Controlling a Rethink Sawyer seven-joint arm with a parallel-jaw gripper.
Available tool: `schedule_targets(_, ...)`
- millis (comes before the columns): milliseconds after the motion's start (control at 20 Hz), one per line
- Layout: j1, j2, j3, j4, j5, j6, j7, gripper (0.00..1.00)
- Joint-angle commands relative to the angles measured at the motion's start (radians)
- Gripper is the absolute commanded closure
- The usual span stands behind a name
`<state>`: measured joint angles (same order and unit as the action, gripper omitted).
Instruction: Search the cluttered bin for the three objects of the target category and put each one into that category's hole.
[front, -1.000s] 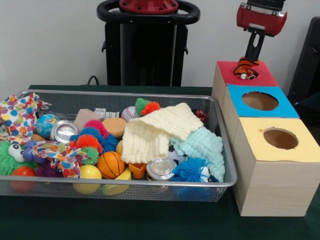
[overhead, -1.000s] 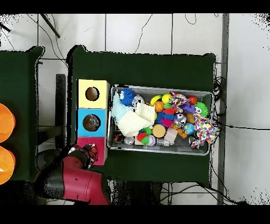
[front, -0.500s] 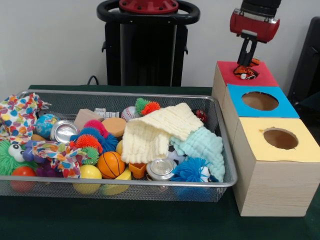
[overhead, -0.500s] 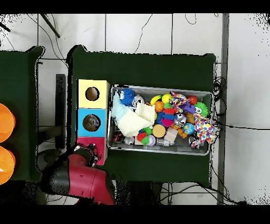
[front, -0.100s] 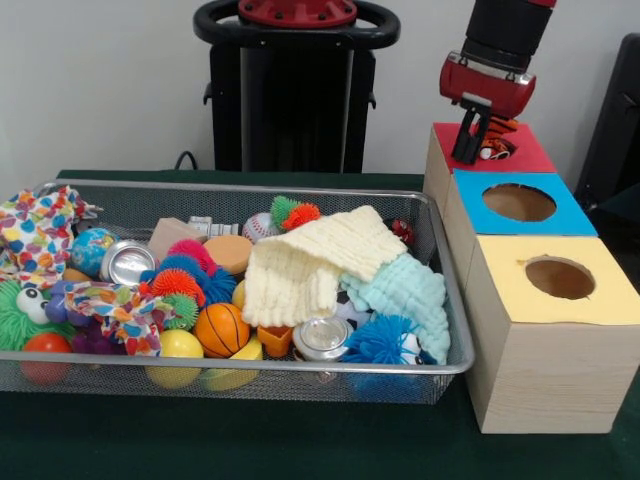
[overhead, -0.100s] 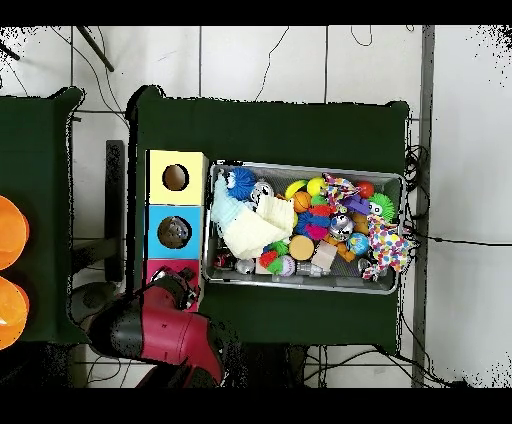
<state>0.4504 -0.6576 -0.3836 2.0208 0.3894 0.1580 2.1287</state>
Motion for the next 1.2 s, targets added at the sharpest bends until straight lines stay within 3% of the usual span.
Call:
schedule_targets(50, -0.040, 0.131, 0.131, -0.014, 0.021, -0.119, 0.206, 1.00)
schedule_targets(750, 0.020, 0.035, 0.052, -0.013, 0.026, 0.046, 0.194, 1.00)
schedule_targets(1200, 0.043, 0.015, 0.052, 0.013, 0.040, 0.049, 0.217, 1.00)
